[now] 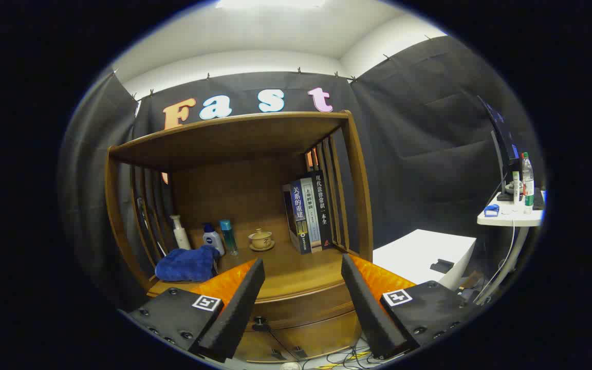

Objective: Pull open the drawer, take out the items inside it, and place them on the countertop above the cabinet.

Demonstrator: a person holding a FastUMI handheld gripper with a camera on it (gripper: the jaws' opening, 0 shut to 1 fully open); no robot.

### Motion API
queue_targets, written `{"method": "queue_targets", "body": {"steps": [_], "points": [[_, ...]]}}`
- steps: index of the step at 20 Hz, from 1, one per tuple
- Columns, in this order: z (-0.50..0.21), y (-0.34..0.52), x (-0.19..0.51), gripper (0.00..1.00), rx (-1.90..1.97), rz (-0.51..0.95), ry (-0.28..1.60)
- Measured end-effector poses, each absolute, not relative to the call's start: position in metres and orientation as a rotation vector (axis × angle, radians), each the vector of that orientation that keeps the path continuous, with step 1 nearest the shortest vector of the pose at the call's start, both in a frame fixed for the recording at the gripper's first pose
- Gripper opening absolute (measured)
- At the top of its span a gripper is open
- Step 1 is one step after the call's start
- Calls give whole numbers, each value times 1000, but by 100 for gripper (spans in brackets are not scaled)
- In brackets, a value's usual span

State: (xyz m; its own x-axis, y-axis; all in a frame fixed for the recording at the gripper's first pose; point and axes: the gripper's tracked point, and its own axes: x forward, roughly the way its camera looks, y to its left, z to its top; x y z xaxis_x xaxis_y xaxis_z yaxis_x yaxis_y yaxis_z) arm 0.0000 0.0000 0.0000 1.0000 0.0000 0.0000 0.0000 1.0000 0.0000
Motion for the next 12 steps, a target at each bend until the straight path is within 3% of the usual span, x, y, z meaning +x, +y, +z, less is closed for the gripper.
{"method": "queue_targets", "body": {"steps": [12], "points": [[-11,18,3,98,-25,38,24]]}}
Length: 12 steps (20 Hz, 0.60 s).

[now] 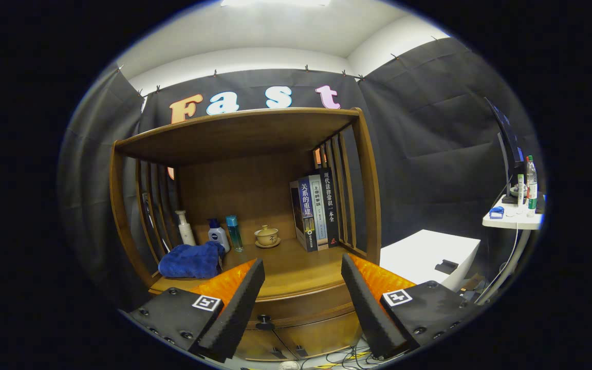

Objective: Pull open the drawer, take out the items inside it, and place them on the countertop above the cabinet.

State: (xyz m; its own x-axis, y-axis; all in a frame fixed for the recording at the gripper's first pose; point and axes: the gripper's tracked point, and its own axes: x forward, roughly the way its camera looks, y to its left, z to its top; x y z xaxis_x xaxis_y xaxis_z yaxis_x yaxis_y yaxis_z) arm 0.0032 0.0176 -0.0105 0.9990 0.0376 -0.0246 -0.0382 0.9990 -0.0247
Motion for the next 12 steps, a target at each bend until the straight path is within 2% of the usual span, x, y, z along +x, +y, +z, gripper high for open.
{"method": "queue_targets", "body": {"steps": [12], "points": [[-27,35,8,98,-45,63,48]]}}
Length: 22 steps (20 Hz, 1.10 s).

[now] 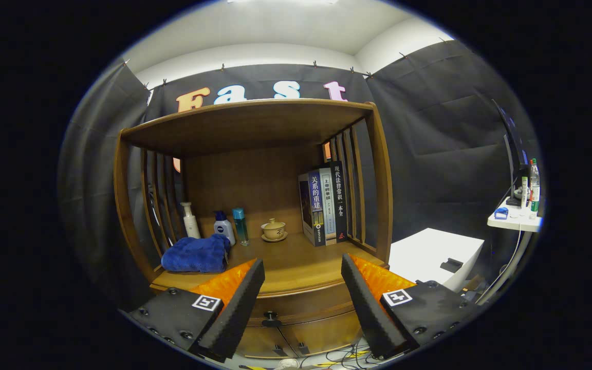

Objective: Pull open the drawer, take out the items inside it, and place them on the countertop above the cabinet.

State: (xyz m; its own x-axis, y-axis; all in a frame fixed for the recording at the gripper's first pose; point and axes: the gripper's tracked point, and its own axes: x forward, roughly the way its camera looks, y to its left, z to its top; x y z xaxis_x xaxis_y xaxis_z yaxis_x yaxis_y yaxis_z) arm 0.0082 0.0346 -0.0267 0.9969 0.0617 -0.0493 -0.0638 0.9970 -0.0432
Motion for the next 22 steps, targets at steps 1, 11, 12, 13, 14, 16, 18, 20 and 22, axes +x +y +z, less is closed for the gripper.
{"method": "queue_targets", "body": {"steps": [1,11,12,13,14,16,18,20,22], "points": [[-28,37,8,98,-44,65,47],[-71,51,19,99,-57,96,61],[-78,50,20,98,-59,101,62],[-85,48,22,99,-62,108,62],[-94,50,22,99,-65,113,69],[-109,51,28,98,-74,122,85],[-120,54,31,99,-88,132,85],[-133,56,34,99,-101,148,85],[-150,59,40,99,-116,166,85]]}}
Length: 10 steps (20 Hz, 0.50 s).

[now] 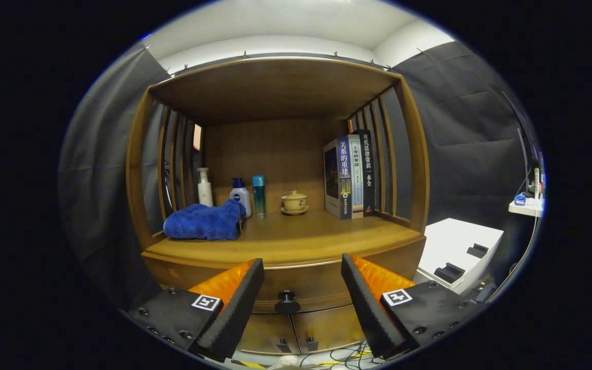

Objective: Pull open the drawer, take out the items inside it, and place them on the countertop above the cabinet.

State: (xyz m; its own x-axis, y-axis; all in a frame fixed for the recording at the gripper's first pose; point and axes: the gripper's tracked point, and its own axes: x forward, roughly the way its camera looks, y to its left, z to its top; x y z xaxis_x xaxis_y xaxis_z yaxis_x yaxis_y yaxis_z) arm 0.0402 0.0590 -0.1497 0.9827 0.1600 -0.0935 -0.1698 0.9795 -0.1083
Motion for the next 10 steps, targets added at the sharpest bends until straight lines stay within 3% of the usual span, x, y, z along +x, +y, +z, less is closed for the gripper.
{"method": "queue_targets", "body": {"steps": [10], "points": [[-226,63,68,98,-86,205,146]]}}
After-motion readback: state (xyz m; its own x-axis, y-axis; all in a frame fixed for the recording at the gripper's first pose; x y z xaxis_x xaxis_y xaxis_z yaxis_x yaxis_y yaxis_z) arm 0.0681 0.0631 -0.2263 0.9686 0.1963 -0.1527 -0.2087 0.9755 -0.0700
